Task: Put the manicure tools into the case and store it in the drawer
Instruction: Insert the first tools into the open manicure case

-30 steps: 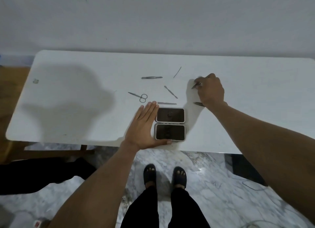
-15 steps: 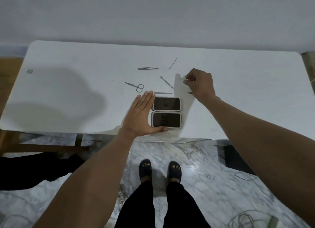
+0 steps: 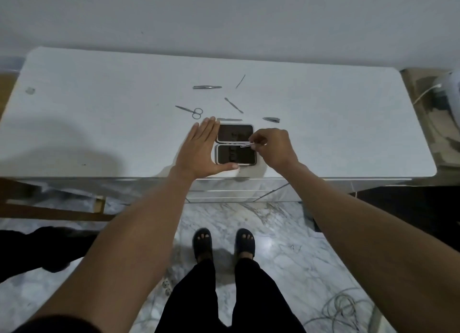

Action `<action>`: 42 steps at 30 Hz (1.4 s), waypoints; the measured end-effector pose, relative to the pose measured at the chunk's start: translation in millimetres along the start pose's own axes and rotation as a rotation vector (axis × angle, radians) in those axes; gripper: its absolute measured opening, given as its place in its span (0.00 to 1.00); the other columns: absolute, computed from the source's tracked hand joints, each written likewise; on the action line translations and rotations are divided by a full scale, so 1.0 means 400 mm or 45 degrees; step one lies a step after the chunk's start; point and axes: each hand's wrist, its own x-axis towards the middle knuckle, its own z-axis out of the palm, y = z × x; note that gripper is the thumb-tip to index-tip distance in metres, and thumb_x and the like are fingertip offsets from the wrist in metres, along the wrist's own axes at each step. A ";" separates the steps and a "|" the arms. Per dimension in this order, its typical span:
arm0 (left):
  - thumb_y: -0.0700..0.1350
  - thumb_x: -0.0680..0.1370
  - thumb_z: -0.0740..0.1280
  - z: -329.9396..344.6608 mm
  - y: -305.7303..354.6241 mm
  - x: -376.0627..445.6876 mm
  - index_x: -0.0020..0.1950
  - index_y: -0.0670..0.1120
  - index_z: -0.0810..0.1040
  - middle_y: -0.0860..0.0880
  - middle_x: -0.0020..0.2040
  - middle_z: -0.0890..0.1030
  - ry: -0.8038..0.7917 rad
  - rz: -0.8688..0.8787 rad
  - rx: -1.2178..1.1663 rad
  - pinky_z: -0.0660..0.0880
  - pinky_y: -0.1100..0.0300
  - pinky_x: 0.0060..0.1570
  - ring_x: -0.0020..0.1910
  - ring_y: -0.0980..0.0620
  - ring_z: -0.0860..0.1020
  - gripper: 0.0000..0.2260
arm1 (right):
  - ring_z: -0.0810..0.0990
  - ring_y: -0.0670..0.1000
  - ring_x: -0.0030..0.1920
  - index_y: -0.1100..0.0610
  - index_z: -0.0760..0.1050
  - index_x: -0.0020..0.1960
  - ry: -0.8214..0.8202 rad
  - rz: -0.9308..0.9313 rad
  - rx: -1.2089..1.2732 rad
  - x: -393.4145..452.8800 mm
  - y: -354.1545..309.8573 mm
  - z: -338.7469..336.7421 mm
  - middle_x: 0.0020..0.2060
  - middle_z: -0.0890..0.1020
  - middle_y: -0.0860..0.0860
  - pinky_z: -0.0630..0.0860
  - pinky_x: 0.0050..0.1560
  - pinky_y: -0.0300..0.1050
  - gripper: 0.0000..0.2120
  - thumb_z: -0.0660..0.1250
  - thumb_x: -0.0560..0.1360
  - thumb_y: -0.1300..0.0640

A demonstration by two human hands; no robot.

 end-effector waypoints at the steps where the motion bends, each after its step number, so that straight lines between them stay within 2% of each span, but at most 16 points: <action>1: 0.86 0.67 0.49 0.000 -0.001 0.000 0.85 0.42 0.48 0.46 0.86 0.49 -0.002 -0.001 0.012 0.44 0.48 0.84 0.85 0.49 0.46 0.62 | 0.78 0.48 0.43 0.57 0.84 0.50 -0.004 -0.012 -0.030 -0.014 0.003 0.007 0.45 0.85 0.53 0.73 0.49 0.38 0.07 0.73 0.72 0.63; 4: 0.86 0.66 0.47 0.004 -0.002 0.000 0.85 0.42 0.48 0.45 0.86 0.49 0.000 -0.004 0.032 0.44 0.48 0.84 0.85 0.49 0.46 0.62 | 0.79 0.51 0.44 0.57 0.84 0.50 -0.013 -0.018 -0.083 -0.047 0.008 0.023 0.46 0.83 0.54 0.73 0.48 0.41 0.07 0.73 0.72 0.64; 7: 0.86 0.66 0.47 0.009 -0.004 -0.001 0.85 0.41 0.48 0.45 0.86 0.50 0.009 0.005 0.030 0.44 0.48 0.84 0.85 0.49 0.47 0.62 | 0.81 0.53 0.47 0.56 0.83 0.52 -0.001 -0.002 -0.085 -0.069 0.013 0.039 0.47 0.85 0.54 0.77 0.52 0.48 0.10 0.72 0.72 0.63; 9: 0.86 0.66 0.48 0.011 -0.005 0.001 0.85 0.41 0.49 0.45 0.86 0.50 0.019 0.007 0.021 0.44 0.48 0.84 0.85 0.48 0.47 0.62 | 0.82 0.54 0.49 0.56 0.83 0.54 0.012 0.011 -0.091 -0.076 0.012 0.047 0.48 0.85 0.54 0.77 0.53 0.49 0.11 0.72 0.72 0.63; 13: 0.86 0.66 0.49 0.013 -0.007 0.001 0.85 0.41 0.49 0.45 0.86 0.50 0.023 0.008 0.018 0.44 0.48 0.84 0.85 0.48 0.48 0.62 | 0.80 0.54 0.49 0.53 0.84 0.51 0.003 -0.012 -0.154 -0.077 0.005 0.068 0.46 0.83 0.53 0.77 0.49 0.51 0.09 0.71 0.72 0.61; 21: 0.86 0.66 0.51 0.019 -0.010 0.001 0.85 0.41 0.50 0.44 0.86 0.52 0.054 0.011 0.007 0.46 0.47 0.84 0.85 0.48 0.49 0.62 | 0.79 0.54 0.51 0.54 0.83 0.55 0.021 0.042 -0.143 -0.080 0.003 0.072 0.49 0.81 0.54 0.76 0.51 0.49 0.10 0.71 0.74 0.57; 27: 0.85 0.66 0.52 0.015 -0.007 0.001 0.85 0.41 0.50 0.45 0.86 0.52 0.037 0.007 0.005 0.46 0.47 0.84 0.85 0.48 0.49 0.62 | 0.81 0.54 0.47 0.56 0.84 0.53 0.028 0.038 -0.154 -0.084 0.001 0.069 0.45 0.84 0.55 0.77 0.47 0.46 0.09 0.70 0.74 0.60; 36: 0.86 0.66 0.49 0.018 -0.008 0.002 0.85 0.40 0.53 0.44 0.86 0.54 0.074 0.024 -0.006 0.49 0.46 0.84 0.85 0.48 0.51 0.62 | 0.83 0.54 0.44 0.56 0.85 0.47 0.004 0.043 -0.061 -0.072 -0.026 0.096 0.40 0.87 0.53 0.80 0.47 0.50 0.08 0.69 0.71 0.61; 42: 0.86 0.67 0.49 0.015 -0.005 0.000 0.85 0.40 0.54 0.44 0.85 0.55 0.082 0.023 -0.013 0.51 0.45 0.83 0.85 0.47 0.52 0.62 | 0.82 0.50 0.42 0.52 0.85 0.46 -0.074 0.048 -0.075 -0.049 -0.029 0.069 0.38 0.86 0.48 0.80 0.46 0.48 0.07 0.72 0.70 0.56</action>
